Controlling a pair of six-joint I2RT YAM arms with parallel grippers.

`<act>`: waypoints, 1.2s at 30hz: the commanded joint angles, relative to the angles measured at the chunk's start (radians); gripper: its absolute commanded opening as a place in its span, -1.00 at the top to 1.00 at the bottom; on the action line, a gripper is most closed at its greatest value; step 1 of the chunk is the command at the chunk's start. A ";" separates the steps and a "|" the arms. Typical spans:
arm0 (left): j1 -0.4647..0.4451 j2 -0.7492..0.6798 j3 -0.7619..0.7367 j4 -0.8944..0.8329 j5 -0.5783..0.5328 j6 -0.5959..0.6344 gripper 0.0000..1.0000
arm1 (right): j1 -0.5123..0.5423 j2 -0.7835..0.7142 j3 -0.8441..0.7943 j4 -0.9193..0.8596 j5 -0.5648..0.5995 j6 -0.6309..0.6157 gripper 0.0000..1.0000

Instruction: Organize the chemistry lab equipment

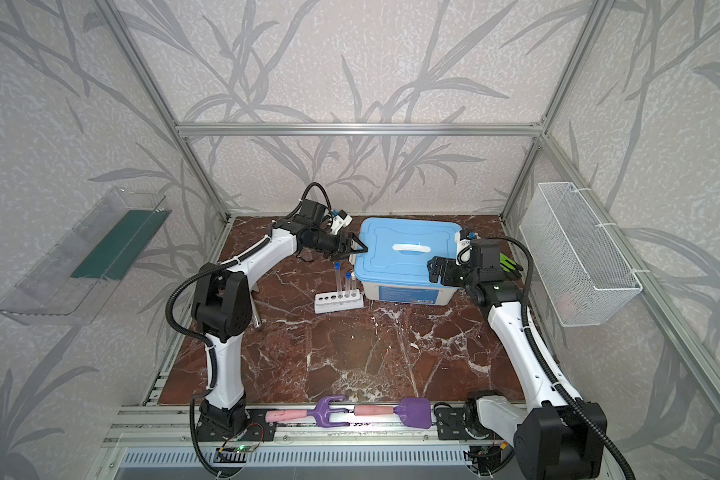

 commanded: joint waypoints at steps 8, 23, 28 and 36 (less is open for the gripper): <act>-0.002 0.014 0.020 -0.012 -0.009 0.012 -0.33 | -0.005 0.026 -0.023 0.048 0.027 -0.002 -0.97; -0.004 0.009 0.084 -0.088 -0.063 0.038 0.04 | -0.005 0.036 -0.069 0.078 0.028 0.014 -0.91; -0.010 0.016 0.125 -0.131 -0.088 0.057 0.13 | -0.005 0.037 -0.089 0.091 0.030 0.021 -0.90; -0.045 0.051 0.234 -0.269 -0.186 0.123 0.16 | -0.005 0.052 -0.092 0.099 0.032 0.020 -0.89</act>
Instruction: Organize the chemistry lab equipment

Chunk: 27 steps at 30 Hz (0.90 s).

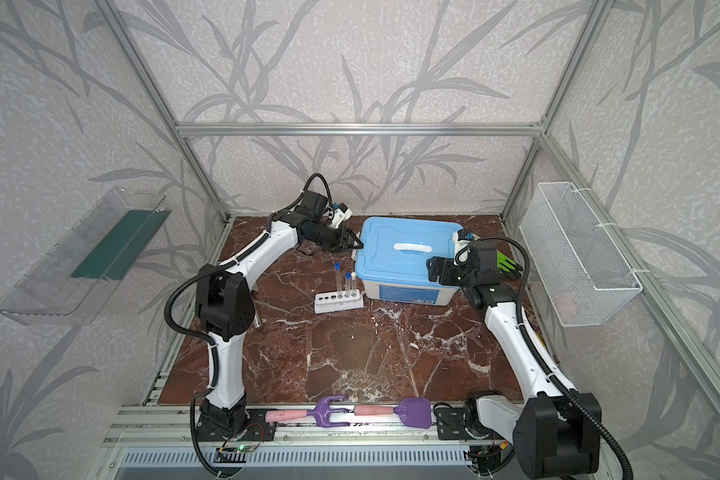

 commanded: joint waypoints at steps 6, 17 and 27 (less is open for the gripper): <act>-0.046 0.043 0.145 -0.178 -0.135 0.095 0.17 | -0.004 0.032 -0.029 -0.040 0.020 0.016 -0.88; -0.067 0.074 0.191 -0.244 -0.201 0.124 0.20 | -0.004 0.032 -0.048 -0.026 0.023 0.021 -0.87; -0.076 0.079 0.208 -0.258 -0.222 0.130 0.25 | -0.004 0.032 -0.057 -0.019 0.026 0.025 -0.85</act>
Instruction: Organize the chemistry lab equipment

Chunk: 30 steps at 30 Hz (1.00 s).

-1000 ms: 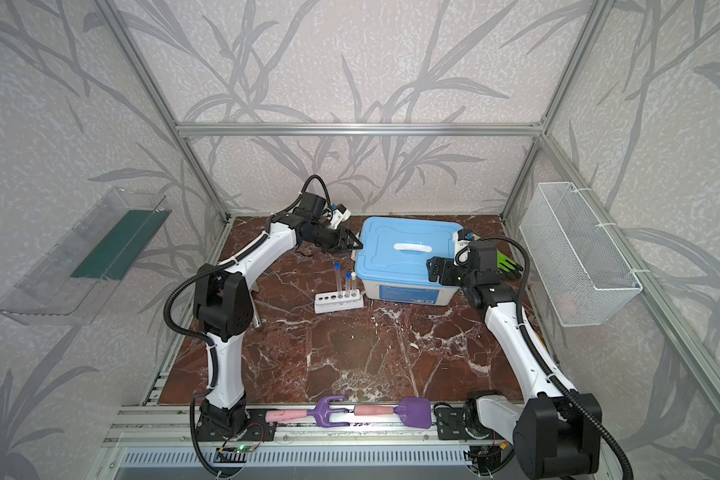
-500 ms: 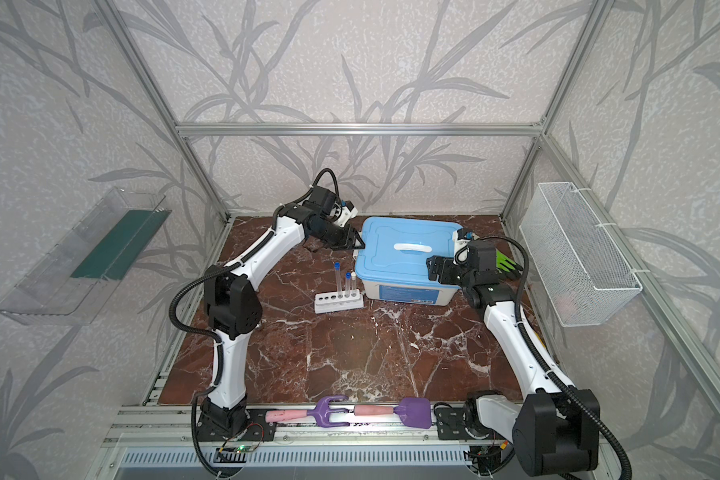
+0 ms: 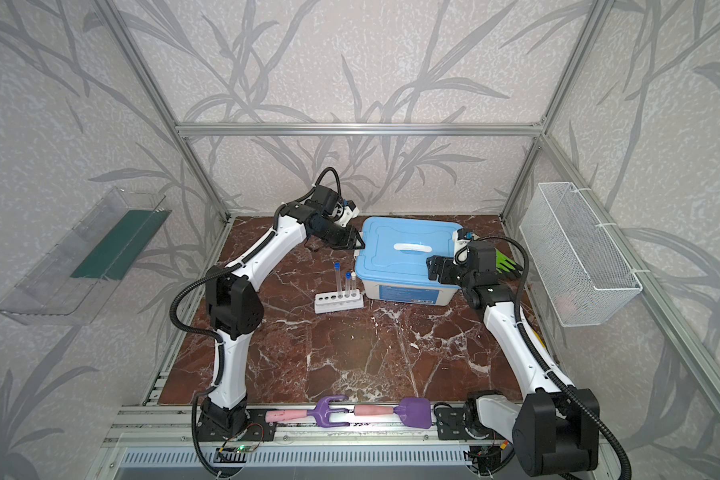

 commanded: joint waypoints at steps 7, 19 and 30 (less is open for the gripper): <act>-0.025 0.037 0.052 -0.084 -0.054 0.040 0.26 | -0.004 0.021 -0.041 -0.077 0.031 0.020 -0.84; -0.045 0.072 0.138 -0.148 -0.095 0.060 0.27 | -0.004 0.029 -0.051 -0.067 0.032 0.022 -0.83; -0.066 0.084 0.181 -0.170 -0.130 0.058 0.28 | -0.004 0.043 -0.054 -0.068 0.028 0.022 -0.80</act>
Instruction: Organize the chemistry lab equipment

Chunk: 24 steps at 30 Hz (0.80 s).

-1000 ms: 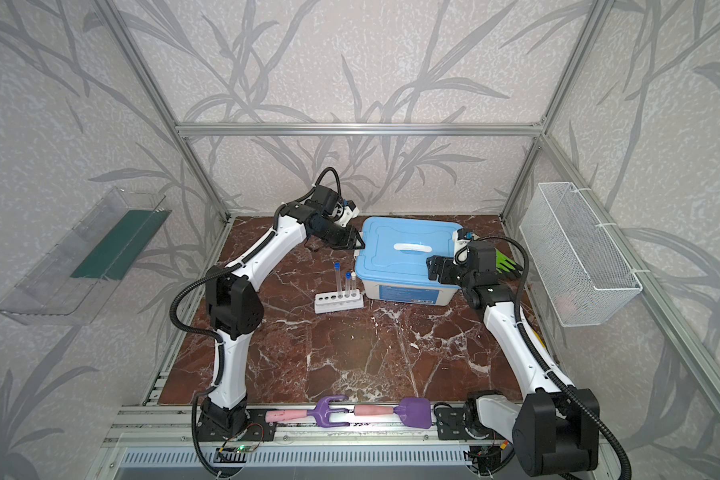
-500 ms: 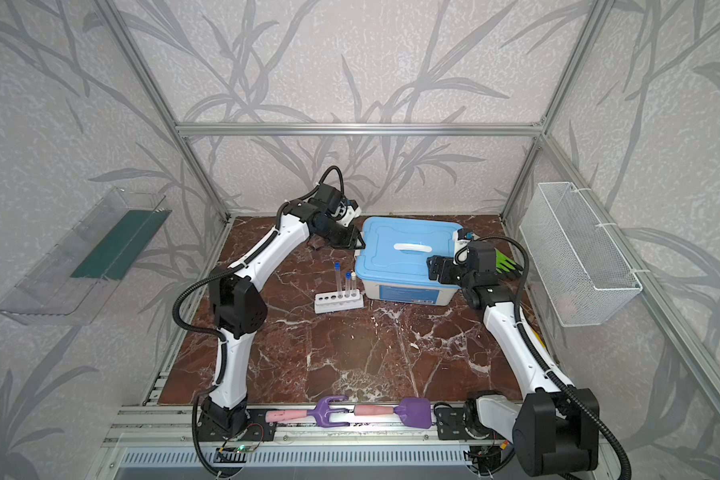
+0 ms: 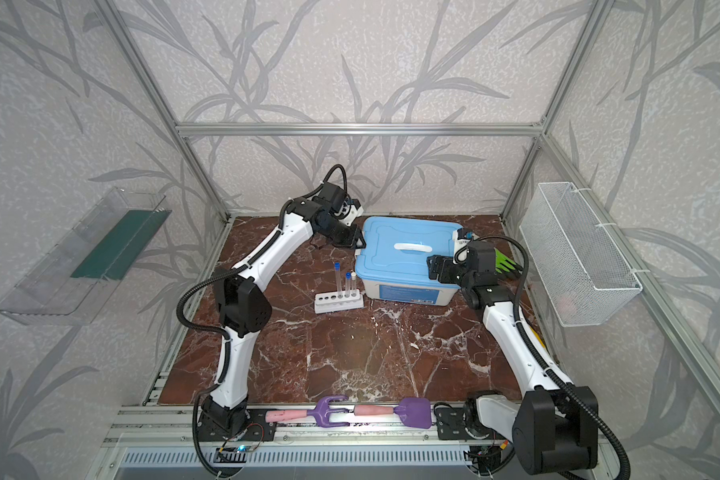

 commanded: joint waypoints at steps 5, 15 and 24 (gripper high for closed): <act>-0.039 0.025 0.049 -0.054 -0.037 0.025 0.27 | -0.002 0.043 -0.047 -0.103 0.021 0.028 -0.77; -0.068 0.062 0.134 -0.112 -0.099 0.038 0.28 | -0.002 0.047 -0.044 -0.108 0.026 0.024 -0.70; -0.081 0.072 0.159 -0.135 -0.139 0.044 0.30 | -0.001 0.051 -0.041 -0.107 0.019 0.023 -0.67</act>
